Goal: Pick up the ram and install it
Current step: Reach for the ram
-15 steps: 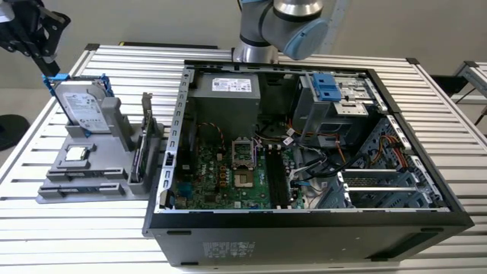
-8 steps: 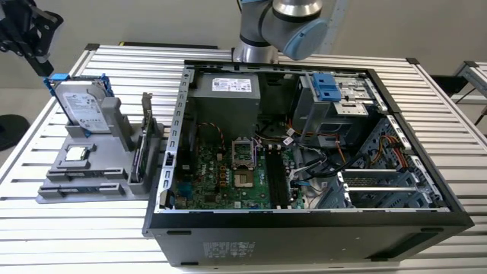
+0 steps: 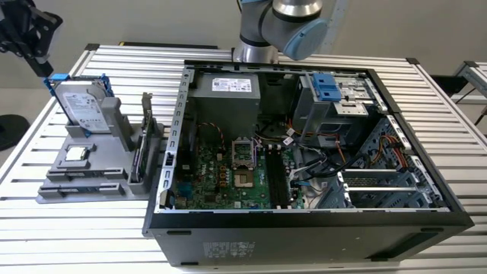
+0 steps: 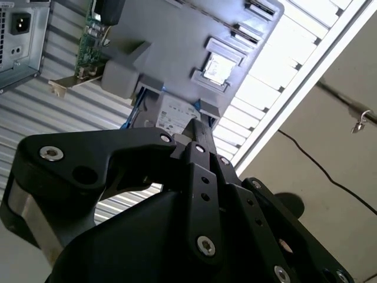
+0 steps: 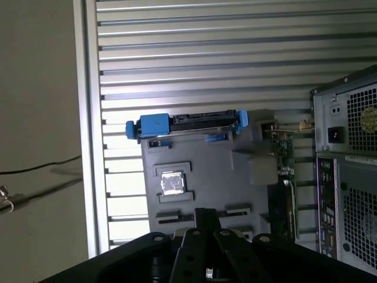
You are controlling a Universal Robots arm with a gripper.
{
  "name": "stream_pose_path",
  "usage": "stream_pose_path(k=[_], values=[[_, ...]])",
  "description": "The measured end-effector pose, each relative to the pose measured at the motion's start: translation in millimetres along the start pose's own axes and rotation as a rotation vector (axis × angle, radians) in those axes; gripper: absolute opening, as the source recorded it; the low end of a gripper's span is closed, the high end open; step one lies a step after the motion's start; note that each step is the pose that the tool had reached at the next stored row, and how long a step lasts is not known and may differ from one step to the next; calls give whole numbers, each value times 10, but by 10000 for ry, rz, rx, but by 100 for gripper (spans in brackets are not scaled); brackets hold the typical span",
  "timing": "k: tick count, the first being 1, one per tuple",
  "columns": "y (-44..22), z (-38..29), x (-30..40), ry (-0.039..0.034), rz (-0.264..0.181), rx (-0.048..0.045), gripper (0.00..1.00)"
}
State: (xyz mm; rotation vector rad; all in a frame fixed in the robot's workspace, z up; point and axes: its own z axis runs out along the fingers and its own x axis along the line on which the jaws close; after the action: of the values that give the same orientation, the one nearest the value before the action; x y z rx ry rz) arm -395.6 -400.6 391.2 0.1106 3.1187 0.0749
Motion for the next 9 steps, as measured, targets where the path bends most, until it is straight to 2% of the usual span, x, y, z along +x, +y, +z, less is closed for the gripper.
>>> stream_pose_path(k=[9], values=[[-86, -1, -15, 6, 0, 0, 0]])
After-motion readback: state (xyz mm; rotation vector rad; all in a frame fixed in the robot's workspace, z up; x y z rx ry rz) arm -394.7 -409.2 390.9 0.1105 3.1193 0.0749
